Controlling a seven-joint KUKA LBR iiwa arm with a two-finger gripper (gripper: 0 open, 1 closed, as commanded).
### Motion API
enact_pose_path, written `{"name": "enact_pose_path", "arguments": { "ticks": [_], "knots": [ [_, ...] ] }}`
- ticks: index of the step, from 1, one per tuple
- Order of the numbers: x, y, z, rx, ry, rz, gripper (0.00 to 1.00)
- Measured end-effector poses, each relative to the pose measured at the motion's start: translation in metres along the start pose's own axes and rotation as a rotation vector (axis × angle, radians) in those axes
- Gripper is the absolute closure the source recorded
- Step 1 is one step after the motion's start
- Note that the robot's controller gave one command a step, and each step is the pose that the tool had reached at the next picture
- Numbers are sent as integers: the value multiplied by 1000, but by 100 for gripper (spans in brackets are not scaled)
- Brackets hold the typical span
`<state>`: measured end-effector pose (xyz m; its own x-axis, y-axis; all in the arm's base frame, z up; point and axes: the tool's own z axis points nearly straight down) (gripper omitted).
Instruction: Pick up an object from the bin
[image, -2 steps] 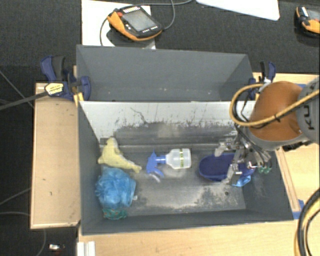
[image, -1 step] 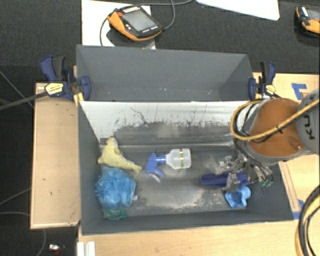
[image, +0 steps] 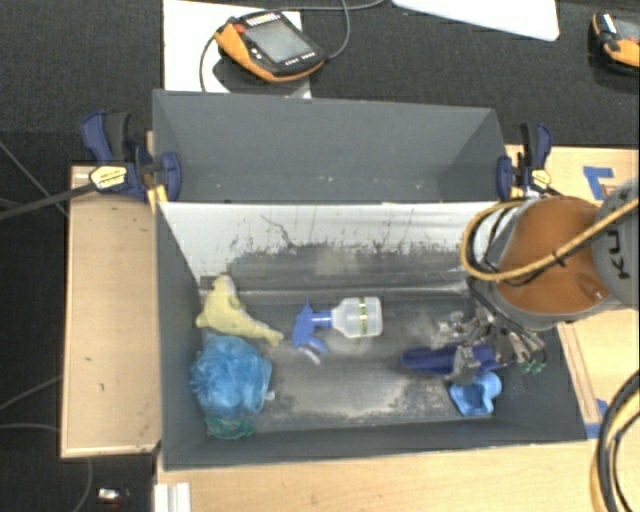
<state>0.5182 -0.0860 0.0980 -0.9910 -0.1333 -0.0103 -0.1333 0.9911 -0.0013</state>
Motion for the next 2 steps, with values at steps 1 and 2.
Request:
{"name": "enact_pose_path", "arguments": {
  "ticks": [1, 2],
  "knots": [
    [-2, -8, -16, 0, -1, -4, 100],
    [-5, 14, -39, -1, -2, 1, 100]
  ]
}}
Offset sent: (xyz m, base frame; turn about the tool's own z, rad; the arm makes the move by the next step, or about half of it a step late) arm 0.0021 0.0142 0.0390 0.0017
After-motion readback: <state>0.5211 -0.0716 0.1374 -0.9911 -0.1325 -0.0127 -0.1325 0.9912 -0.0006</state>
